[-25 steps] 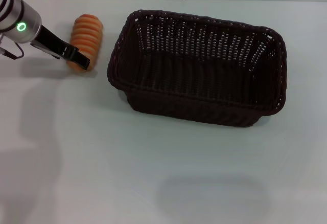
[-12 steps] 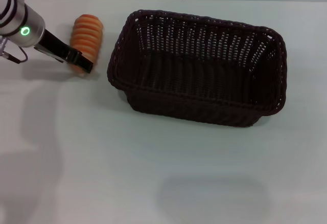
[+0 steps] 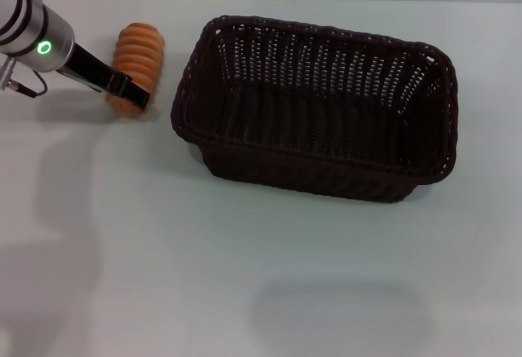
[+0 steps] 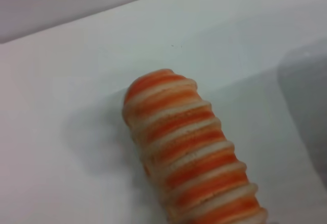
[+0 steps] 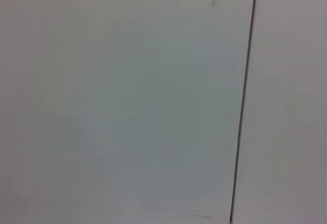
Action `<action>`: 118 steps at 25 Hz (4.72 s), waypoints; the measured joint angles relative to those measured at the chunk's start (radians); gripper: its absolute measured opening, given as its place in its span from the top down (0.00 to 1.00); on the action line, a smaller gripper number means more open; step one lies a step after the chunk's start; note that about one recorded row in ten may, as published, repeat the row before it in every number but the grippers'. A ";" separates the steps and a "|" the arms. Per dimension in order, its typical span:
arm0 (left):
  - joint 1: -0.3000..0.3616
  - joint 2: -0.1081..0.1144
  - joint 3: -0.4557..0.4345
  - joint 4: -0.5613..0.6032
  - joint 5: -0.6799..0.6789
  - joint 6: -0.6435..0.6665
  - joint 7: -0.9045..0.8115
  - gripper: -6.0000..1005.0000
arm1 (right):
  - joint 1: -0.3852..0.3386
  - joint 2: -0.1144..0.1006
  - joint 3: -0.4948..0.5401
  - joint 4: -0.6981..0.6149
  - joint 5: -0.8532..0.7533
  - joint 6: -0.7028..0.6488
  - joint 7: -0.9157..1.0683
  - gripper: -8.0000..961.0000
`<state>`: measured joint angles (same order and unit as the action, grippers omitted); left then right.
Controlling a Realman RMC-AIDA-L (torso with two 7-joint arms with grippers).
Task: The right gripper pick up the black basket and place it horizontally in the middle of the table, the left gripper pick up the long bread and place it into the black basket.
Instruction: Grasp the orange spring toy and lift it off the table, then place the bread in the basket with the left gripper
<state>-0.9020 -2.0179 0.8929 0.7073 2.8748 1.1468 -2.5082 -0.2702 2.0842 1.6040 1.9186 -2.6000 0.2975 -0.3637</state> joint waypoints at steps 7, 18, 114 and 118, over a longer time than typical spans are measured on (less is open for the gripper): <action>0.001 -0.001 0.001 -0.020 0.005 -0.017 -0.002 0.17 | 0.000 -0.001 -0.018 0.014 -0.001 0.000 -0.002 0.48; 0.009 0.000 0.005 -0.020 0.006 -0.022 -0.016 0.17 | 0.008 -0.001 -0.034 0.022 -0.013 0.000 -0.002 0.48; 0.345 -0.042 0.405 0.770 -0.762 0.252 0.045 0.77 | 0.106 -0.004 -0.073 0.012 -0.029 -0.002 -0.003 0.48; 0.347 -0.044 0.399 0.777 -0.762 0.240 0.055 0.57 | 0.106 -0.004 -0.073 0.011 -0.029 -0.003 -0.003 0.48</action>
<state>-0.5547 -2.0617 1.2919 1.4838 2.1125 1.3865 -2.4533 -0.1639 2.0800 1.5310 1.9295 -2.6293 0.2945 -0.3666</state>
